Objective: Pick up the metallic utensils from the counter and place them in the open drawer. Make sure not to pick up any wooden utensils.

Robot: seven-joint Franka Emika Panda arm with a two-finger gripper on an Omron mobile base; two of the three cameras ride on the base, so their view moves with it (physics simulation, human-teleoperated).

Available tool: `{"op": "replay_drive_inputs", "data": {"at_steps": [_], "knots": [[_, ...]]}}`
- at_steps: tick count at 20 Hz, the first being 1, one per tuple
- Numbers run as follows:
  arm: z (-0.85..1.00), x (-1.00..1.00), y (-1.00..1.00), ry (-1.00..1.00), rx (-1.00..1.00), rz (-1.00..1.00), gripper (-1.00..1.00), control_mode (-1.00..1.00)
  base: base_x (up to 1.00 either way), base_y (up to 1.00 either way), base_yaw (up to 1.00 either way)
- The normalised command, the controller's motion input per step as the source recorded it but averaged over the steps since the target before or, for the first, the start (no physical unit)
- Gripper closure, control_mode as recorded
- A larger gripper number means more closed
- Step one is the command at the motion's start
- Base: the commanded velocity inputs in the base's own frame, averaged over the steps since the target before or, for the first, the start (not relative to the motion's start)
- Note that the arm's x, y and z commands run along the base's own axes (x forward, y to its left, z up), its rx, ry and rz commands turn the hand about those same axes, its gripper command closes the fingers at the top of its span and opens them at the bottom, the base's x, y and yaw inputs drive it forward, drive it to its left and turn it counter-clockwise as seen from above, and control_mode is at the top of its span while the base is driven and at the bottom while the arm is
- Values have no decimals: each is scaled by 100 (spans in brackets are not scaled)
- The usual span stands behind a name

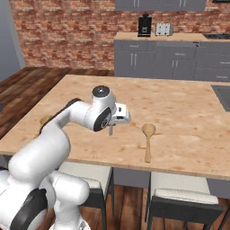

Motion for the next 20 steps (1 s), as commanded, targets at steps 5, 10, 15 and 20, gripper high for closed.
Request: {"op": "replay_drive_inputs", "data": {"at_steps": [5, 10, 15, 20], "knots": [[55, -74, 58, -14, -1, 0, 100, -100, 0, 0, 0], [3, -16, 20, -3, -2, 0, 100, 100, -50, 80, 0], [0, 0, 0, 0, 0, 0, 100, 100, -34, 100, 0], [0, 0, 0, 0, 0, 0, 100, 100, -8, 100, 0]]}}
